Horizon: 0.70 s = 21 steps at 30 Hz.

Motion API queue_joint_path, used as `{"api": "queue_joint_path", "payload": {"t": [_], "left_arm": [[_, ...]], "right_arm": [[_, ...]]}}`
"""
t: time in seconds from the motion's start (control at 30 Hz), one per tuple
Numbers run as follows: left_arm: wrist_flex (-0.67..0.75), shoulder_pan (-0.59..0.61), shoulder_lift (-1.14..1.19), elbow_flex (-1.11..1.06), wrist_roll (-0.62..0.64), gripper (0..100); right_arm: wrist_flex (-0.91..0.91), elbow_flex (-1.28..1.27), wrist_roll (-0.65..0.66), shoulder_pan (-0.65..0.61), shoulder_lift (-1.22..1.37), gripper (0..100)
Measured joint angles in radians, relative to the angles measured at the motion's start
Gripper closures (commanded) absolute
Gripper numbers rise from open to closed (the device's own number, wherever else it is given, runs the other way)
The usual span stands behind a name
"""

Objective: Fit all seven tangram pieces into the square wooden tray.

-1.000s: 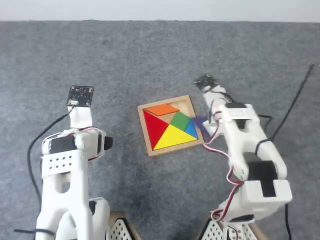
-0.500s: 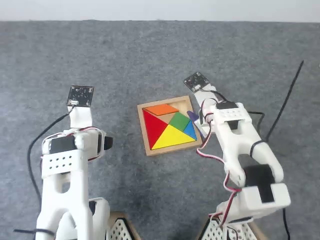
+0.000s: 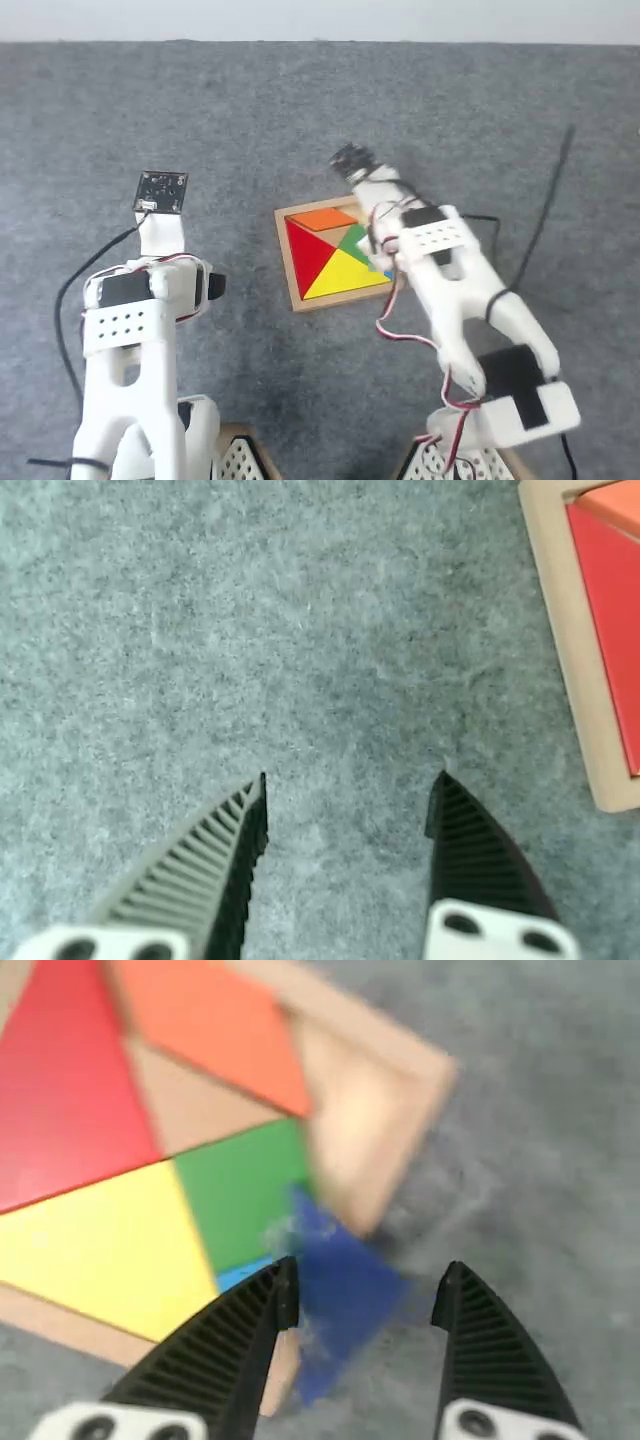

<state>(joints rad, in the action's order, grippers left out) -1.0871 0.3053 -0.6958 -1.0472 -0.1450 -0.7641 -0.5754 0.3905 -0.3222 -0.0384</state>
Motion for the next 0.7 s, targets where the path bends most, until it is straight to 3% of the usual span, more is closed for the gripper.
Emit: {"api": "queue_joint_path", "payload": {"t": [0.37,0.7], "left_arm": [[0.000,0.000,0.000,0.000,0.000,75],[0.000,0.000,0.000,0.000,0.000,75]], "right_arm": [[-0.018,-0.183,-0.012,0.178,-0.290,76.0],[-0.009,-0.213,0.023,0.180,-0.078,76.0]]}}
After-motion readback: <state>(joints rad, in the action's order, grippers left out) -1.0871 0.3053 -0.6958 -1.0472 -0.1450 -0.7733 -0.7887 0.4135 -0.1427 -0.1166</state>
